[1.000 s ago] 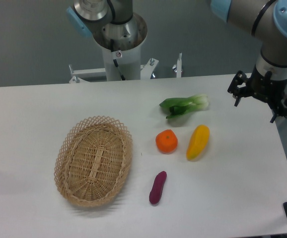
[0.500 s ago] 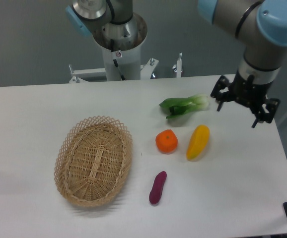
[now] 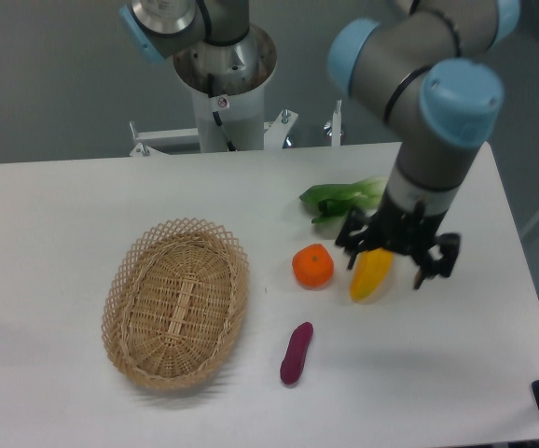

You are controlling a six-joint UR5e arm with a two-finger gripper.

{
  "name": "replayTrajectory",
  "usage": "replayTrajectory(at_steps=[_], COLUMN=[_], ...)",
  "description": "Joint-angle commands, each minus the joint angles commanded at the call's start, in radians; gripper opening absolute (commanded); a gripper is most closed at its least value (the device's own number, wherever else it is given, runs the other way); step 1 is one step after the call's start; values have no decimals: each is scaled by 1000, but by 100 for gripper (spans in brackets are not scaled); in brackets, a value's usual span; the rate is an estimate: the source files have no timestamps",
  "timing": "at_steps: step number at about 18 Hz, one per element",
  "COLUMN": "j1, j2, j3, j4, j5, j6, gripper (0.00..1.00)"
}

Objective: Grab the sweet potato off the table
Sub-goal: 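Move the open gripper over the purple sweet potato and descend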

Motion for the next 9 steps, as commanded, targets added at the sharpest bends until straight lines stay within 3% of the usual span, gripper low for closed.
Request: replayTrajectory(at_steps=[4, 9], j1=[-63, -88], j2=[-47, -103], j3=[-75, -76], j4=[192, 229], j5=[6, 9], j6=[-95, -117], gripper=[100, 100])
